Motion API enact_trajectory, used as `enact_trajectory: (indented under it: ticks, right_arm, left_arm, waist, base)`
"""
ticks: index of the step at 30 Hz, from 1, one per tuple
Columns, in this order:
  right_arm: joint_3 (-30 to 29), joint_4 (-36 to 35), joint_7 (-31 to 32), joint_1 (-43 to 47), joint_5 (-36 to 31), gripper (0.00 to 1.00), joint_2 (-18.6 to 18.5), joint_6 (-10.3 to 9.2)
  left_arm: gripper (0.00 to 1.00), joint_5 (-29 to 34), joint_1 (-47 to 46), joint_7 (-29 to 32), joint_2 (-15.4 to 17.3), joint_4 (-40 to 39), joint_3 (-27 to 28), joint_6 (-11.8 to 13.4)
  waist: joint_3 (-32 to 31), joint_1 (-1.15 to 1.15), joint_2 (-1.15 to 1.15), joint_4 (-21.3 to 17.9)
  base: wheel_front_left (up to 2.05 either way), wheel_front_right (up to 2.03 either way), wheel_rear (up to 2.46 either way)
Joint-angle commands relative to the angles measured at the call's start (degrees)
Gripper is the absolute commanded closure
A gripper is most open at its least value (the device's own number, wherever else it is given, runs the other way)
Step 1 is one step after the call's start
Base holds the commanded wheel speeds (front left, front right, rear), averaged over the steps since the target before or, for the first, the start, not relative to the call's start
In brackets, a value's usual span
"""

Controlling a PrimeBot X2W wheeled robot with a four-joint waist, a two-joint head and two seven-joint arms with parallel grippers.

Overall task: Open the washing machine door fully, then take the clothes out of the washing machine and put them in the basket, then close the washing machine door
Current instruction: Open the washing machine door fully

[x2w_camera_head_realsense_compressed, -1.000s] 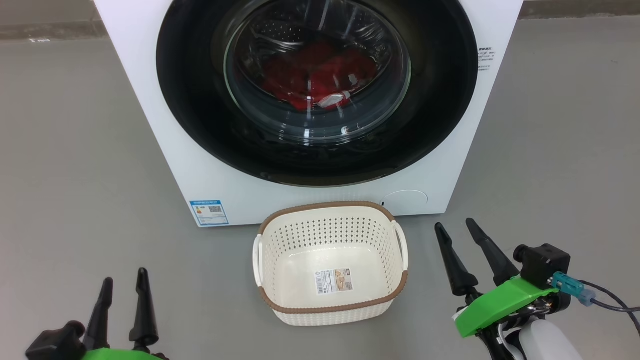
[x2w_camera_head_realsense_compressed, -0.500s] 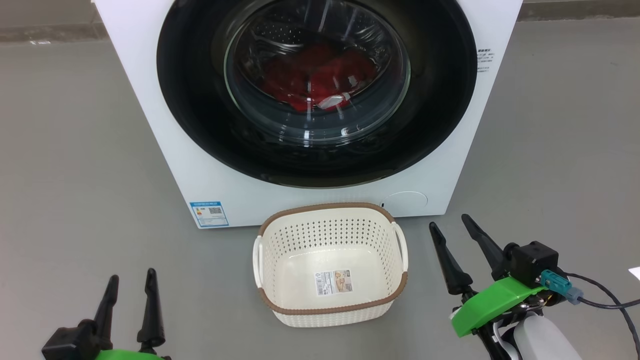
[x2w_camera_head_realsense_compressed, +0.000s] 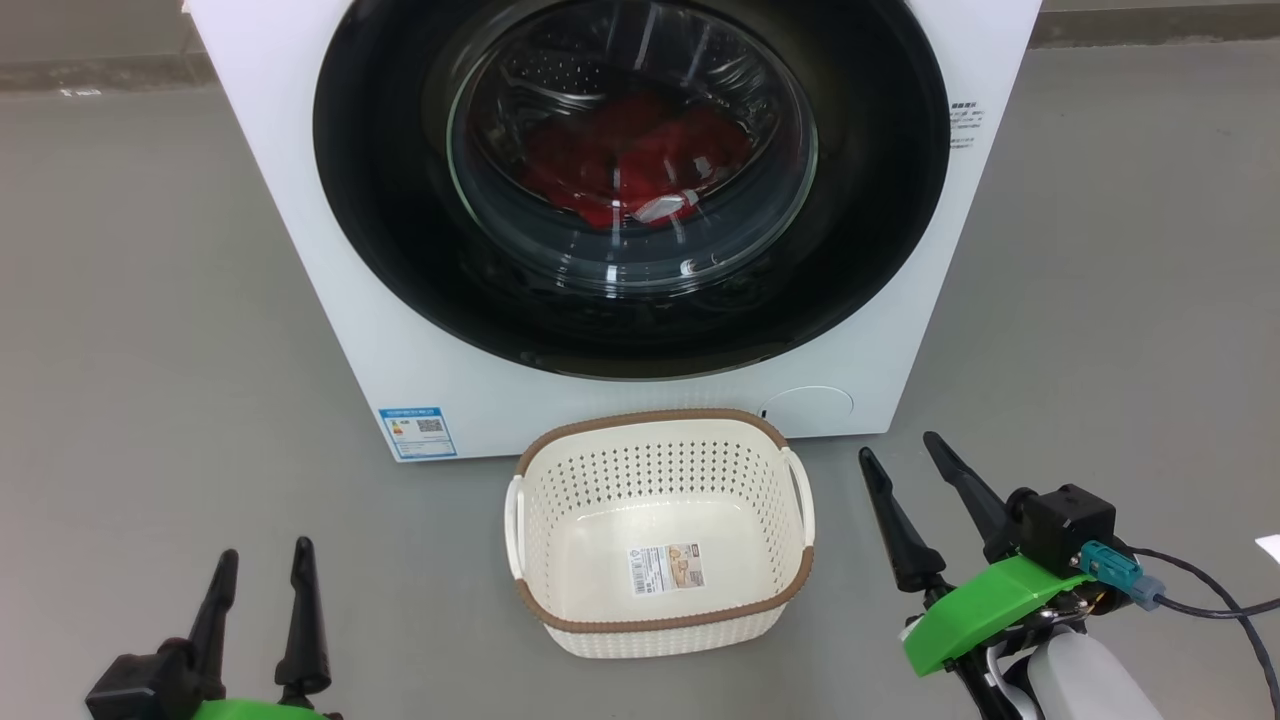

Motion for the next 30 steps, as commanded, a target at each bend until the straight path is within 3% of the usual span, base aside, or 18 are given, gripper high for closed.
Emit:
enact_trajectory:
  ticks: [1, 17, 30]
  right_arm:
    - [1.6, -1.1, -0.7, -2.3, -0.3, 0.0, -0.2, 0.09]
    - [1.5, -1.1, -0.7, -2.4, -0.1, 0.0, -0.2, 0.09]
    - [1.2, -1.2, -0.7, -2.6, -0.1, 0.0, -0.2, 0.09]
  left_arm:
    - [0.0, 0.7, -2.5, -0.5, 1.0, -1.3, 1.8, -0.4]
    - [0.0, 3.2, -2.3, -0.5, 1.1, -2.2, 2.4, 0.0]
    - [0.0, 1.6, -2.6, -0.5, 1.0, -2.2, 2.2, -0.2]
  waist:
    - [0.0, 0.0, 0.0, 0.0]
    - [-0.1, 0.0, 0.0, 0.0]
    - [0.1, 0.0, 0.0, 0.0]
  base:
    - [0.0, 0.0, 0.0]
    - [0.12, 0.12, -0.24]
    - [1.0, 1.0, -2.0]
